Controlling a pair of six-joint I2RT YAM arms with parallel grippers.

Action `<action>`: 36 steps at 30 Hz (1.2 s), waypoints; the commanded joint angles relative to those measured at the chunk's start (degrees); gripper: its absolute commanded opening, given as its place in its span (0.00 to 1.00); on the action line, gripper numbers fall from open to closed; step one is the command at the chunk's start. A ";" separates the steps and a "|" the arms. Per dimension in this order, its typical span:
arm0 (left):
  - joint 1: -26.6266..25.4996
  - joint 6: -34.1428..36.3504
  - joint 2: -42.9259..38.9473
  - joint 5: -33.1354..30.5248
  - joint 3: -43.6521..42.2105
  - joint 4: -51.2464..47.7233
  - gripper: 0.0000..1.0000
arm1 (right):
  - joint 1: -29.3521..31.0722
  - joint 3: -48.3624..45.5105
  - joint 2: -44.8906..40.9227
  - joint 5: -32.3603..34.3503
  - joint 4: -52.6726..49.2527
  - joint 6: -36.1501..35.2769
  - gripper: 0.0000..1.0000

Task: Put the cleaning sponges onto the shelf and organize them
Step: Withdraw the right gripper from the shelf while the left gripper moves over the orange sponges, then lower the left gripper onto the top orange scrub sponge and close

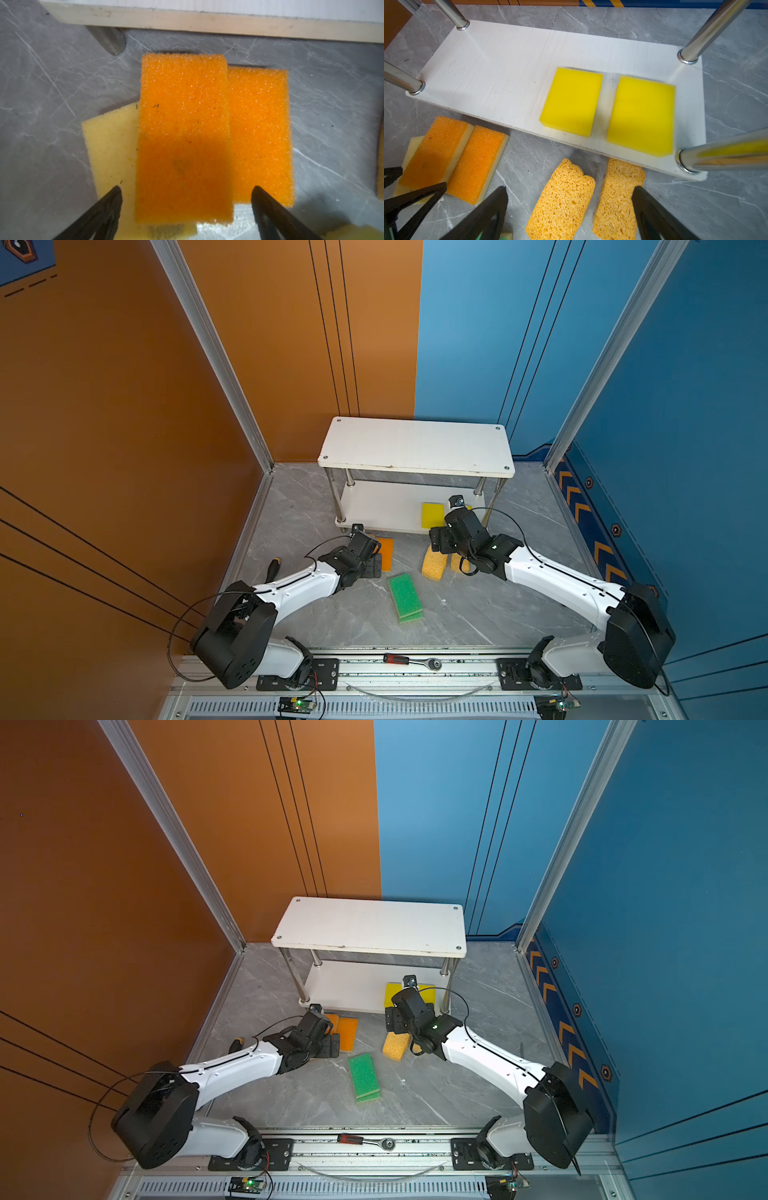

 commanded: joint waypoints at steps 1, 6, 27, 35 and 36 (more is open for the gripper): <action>-0.83 -1.42 0.87 -2.87 2.13 -2.26 0.98 | -0.26 -1.16 -1.57 -1.20 0.41 0.98 0.92; -1.19 -1.81 1.60 -3.79 3.01 -3.27 0.98 | -0.29 -2.07 -1.61 -2.13 1.66 1.61 0.92; -1.56 -1.16 5.47 -5.02 5.29 -3.79 0.96 | -0.27 -4.07 -3.81 -2.09 2.12 2.17 0.92; -1.56 -0.82 6.53 -4.75 5.91 -3.71 0.90 | -0.26 -4.14 -3.49 -2.27 2.40 2.32 0.92; -1.56 -0.73 6.76 -4.66 5.91 -3.75 0.90 | -0.26 -4.32 -3.50 -2.26 2.44 2.30 0.92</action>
